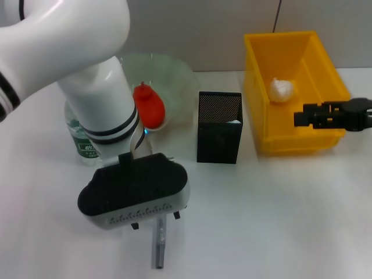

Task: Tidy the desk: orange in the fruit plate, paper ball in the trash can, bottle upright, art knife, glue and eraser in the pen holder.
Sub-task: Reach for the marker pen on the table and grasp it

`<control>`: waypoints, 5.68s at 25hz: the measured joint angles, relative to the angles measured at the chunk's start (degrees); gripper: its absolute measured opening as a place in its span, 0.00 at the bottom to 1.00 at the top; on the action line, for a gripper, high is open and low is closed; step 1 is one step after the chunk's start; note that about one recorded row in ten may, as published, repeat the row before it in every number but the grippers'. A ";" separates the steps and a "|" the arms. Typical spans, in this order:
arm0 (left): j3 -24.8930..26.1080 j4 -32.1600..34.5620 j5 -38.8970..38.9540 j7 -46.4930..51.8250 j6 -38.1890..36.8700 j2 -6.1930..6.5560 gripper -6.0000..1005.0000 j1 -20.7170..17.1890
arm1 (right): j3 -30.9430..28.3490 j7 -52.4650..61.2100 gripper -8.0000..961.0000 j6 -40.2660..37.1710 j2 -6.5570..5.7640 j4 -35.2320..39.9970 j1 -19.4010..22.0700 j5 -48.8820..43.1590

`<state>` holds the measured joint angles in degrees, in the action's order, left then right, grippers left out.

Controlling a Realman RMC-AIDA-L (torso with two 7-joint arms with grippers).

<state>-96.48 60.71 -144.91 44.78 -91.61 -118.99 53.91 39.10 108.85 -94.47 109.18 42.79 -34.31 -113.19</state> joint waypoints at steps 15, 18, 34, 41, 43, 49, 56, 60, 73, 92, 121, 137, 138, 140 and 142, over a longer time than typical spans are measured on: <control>-4.43 -1.23 2.18 -1.88 -0.58 0.40 0.72 0.47 | -1.94 4.11 0.73 2.16 -1.09 -0.04 -1.31 0.08; -4.44 -2.50 1.99 -1.76 -0.44 0.11 0.72 1.40 | -1.81 4.05 0.73 2.68 -1.09 -0.13 -1.53 0.08; -6.42 -6.88 2.24 -1.73 4.68 -0.20 0.72 4.08 | -1.04 4.33 0.73 2.91 -1.08 0.15 -3.44 -1.26; -7.80 -7.47 2.40 -1.60 5.60 -0.18 0.72 4.00 | -1.04 4.54 0.73 2.46 -0.96 0.14 -3.49 -1.69; -8.32 -7.64 2.42 -1.37 5.89 -0.19 0.72 4.08 | -1.04 4.53 0.73 2.46 -0.79 0.06 -3.31 -2.00; -9.35 -8.87 3.07 -1.32 6.70 -0.18 0.62 4.86 | -1.04 4.15 0.73 2.66 -0.64 -0.15 -3.39 -2.04; -10.11 -9.30 3.53 -1.24 7.26 -0.18 0.61 5.12 | -1.04 4.09 0.73 2.43 -0.63 0.07 -3.49 -2.13; -10.27 -9.30 3.53 -1.23 7.31 -0.18 0.56 5.04 | -1.04 4.07 0.73 2.47 -0.64 0.10 -3.49 -2.12; -10.47 -10.07 3.49 -1.58 8.46 -0.18 0.52 4.56 | -1.04 3.71 0.73 2.42 -0.64 0.06 -3.79 -2.12; -11.19 -9.40 3.85 -1.31 9.24 -0.18 0.43 4.01 | -1.04 5.26 0.73 -5.56 -1.91 -0.56 -3.98 -4.82; -12.36 -8.69 3.85 -1.19 10.23 -0.18 0.33 2.95 | -1.04 5.20 0.73 -4.48 -1.43 -0.25 -5.72 -8.16; -13.62 -9.00 3.94 -1.11 10.99 -0.18 0.22 2.95 | -1.09 5.11 0.73 -4.50 -1.43 -0.25 -5.65 -7.86; -13.64 -9.01 3.94 -1.10 11.03 -0.18 0.22 2.95 | -1.11 5.11 0.73 -4.50 -1.43 -0.25 -5.67 -7.85; -13.64 -9.02 3.93 -1.10 11.08 -0.18 0.21 2.95 | -1.20 5.10 0.73 -4.50 -1.43 -0.25 -5.67 -7.84; -13.64 -9.02 3.93 -1.10 11.09 -0.18 0.20 2.96 | -1.31 5.09 0.73 -4.50 -1.43 -0.25 -5.65 -7.83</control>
<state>-110.12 51.68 -140.98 43.68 -80.52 -119.18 56.86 37.78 113.94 -98.97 107.75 42.54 -39.96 -121.02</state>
